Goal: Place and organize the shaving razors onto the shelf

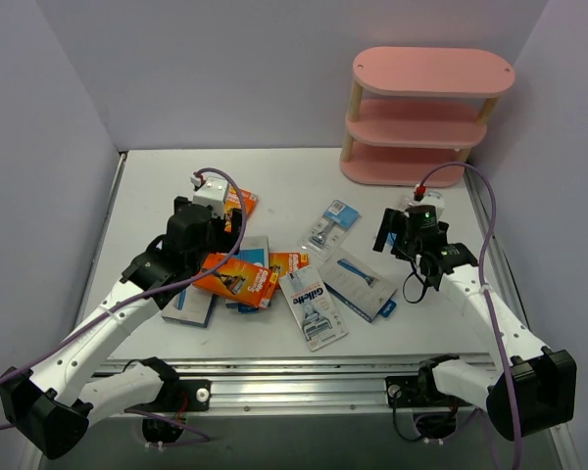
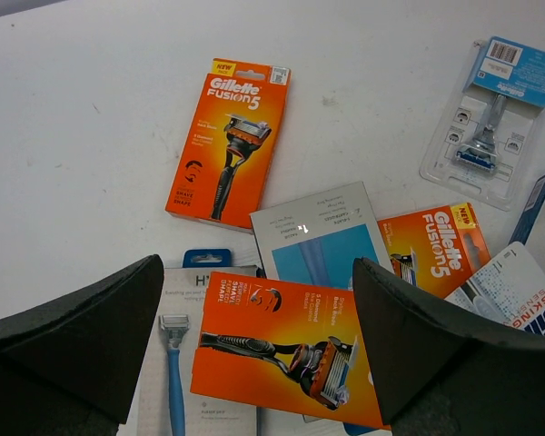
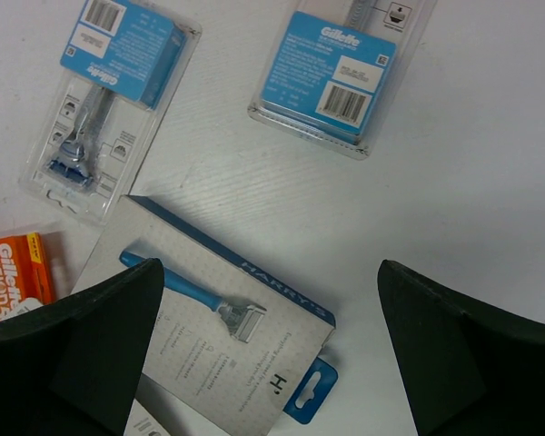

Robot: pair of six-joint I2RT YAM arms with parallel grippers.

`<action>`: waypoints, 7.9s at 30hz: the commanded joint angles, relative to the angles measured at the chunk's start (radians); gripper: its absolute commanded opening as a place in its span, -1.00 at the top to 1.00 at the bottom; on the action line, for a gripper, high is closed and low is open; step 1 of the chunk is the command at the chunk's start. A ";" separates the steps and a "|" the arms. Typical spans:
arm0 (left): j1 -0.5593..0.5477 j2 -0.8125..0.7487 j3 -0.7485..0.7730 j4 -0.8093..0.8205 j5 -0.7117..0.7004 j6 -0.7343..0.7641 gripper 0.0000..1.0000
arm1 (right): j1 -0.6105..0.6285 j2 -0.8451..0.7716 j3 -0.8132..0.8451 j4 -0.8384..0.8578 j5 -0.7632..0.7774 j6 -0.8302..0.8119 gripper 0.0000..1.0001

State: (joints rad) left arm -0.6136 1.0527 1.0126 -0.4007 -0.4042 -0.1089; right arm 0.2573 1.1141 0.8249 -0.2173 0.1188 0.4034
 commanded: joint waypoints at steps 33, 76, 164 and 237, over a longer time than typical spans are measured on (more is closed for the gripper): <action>0.006 -0.042 0.041 0.011 0.057 -0.020 -0.88 | -0.219 0.671 0.456 0.055 0.039 0.064 0.23; -0.005 -0.019 0.041 0.020 0.180 -0.038 -0.88 | -0.073 0.291 0.156 0.121 -0.162 0.008 1.00; 0.095 0.260 0.012 0.368 1.107 -0.485 -0.13 | 0.818 0.012 0.046 0.409 0.444 0.317 1.00; -0.043 0.372 0.317 -0.288 1.229 -0.281 0.95 | 1.175 -0.197 0.025 0.092 0.450 -0.960 -0.35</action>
State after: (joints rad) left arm -0.6250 1.4372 1.2728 -0.6643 0.7715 -0.4023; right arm 1.4281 0.9394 0.8322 -0.0967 0.5865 -0.4812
